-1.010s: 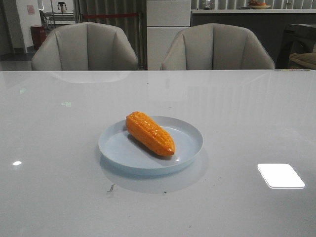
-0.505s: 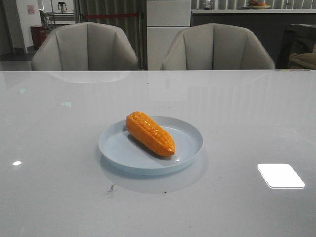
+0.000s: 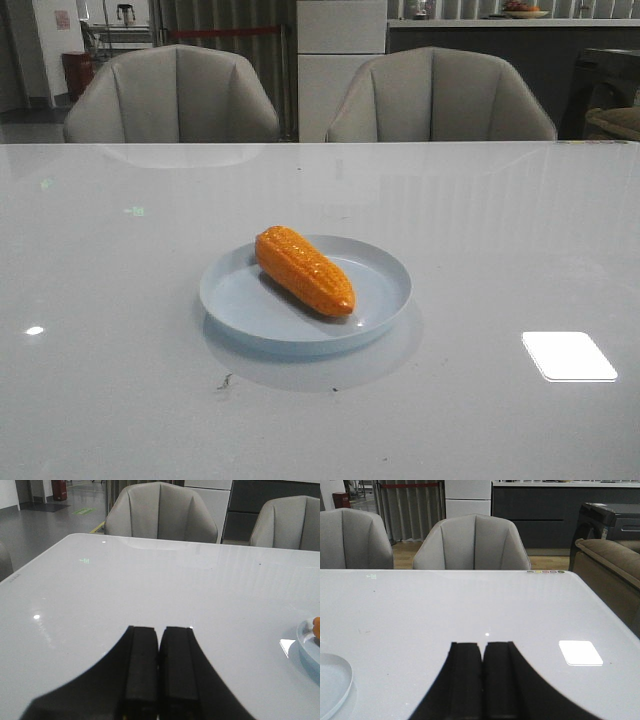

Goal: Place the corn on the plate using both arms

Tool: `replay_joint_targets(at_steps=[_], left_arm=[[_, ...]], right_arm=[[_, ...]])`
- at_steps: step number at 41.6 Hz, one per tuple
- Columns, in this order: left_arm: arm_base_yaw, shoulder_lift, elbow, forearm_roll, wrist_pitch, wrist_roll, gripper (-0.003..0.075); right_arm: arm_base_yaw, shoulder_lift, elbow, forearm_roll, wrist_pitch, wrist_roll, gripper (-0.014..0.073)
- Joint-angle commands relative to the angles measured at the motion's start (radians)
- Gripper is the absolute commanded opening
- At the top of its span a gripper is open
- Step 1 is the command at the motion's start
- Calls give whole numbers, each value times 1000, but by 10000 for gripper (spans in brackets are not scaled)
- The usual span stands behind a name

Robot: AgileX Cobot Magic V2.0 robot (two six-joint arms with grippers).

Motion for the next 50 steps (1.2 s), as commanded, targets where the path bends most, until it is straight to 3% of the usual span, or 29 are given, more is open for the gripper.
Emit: replay_joint_targets(at_steps=[1,13,16,50], left_arm=[[1,-18,36,-11,-78,-11,92],[1,-18,36,-11,-78,-11,92],[1,-18,36,-11,-78,-11,92],[1,-18,36,-11,-78,-11,92]], right_arm=[[-1,-32,31,2,-111,-7,49],[-1,-145,254,2,-156,-7,49],[-1,-161,254,2,-99,-7,49],[-1,-161,254,2,-101,-7,49]])
